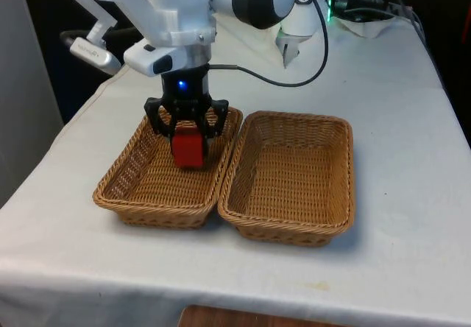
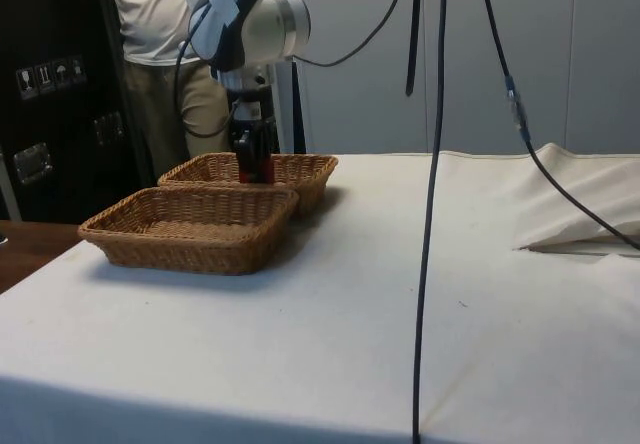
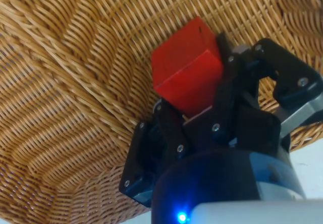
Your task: Pick up the red cube and place it into the right basket.
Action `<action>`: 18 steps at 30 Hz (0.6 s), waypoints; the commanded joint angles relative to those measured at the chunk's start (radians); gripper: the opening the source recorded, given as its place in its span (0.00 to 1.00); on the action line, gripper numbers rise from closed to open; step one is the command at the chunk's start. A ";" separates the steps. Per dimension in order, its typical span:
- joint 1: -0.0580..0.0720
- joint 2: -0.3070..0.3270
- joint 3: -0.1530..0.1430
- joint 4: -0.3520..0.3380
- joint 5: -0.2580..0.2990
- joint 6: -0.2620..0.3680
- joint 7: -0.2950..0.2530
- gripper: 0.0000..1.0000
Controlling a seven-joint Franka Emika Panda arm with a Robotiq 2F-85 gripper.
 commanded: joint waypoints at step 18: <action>0.000 0.003 0.000 0.004 -0.001 -0.006 0.002 1.00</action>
